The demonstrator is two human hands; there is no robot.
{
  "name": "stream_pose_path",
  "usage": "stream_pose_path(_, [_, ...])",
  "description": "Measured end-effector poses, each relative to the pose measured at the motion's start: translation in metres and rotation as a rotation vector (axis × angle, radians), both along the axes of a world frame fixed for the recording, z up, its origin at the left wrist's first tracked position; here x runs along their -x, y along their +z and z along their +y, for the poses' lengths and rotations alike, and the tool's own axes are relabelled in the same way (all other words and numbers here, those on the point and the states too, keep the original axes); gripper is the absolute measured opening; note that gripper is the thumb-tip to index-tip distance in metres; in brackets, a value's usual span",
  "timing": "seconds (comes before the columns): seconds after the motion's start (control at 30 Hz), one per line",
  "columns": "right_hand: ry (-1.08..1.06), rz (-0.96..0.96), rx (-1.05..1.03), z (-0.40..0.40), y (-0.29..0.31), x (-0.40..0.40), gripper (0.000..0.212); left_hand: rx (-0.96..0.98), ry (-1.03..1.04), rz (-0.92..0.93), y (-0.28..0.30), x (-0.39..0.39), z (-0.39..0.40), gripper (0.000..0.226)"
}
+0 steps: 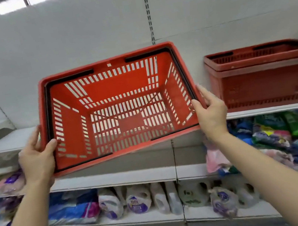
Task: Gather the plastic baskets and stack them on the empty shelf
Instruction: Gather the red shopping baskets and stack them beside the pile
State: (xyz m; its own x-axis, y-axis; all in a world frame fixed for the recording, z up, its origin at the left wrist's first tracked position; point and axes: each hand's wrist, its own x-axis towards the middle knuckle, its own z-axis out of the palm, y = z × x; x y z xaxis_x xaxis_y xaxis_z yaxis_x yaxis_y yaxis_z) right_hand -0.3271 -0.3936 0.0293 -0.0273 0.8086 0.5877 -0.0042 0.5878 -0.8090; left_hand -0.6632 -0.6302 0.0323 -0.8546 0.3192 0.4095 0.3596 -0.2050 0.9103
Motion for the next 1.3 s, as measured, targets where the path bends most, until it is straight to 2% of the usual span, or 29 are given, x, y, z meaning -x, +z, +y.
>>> stream_pose_path(0.7, [-0.307, 0.192, -0.165, 0.149, 0.155, -0.095, 0.046, -0.166, -0.339, 0.173, 0.176, -0.047, 0.267, 0.066])
stream_pose_path(1.0, [-0.403, 0.187, -0.138, 0.229, 0.182, -0.185, 0.047, -0.143, -0.394, 0.217, 0.2, -0.127, 0.367, 0.063])
stream_pose_path(1.3, [-0.369, 0.13, -0.066, 0.35, 0.183, -0.302, 0.044, -0.067, -0.388, 0.217, 0.203, -0.235, 0.483, 0.062])
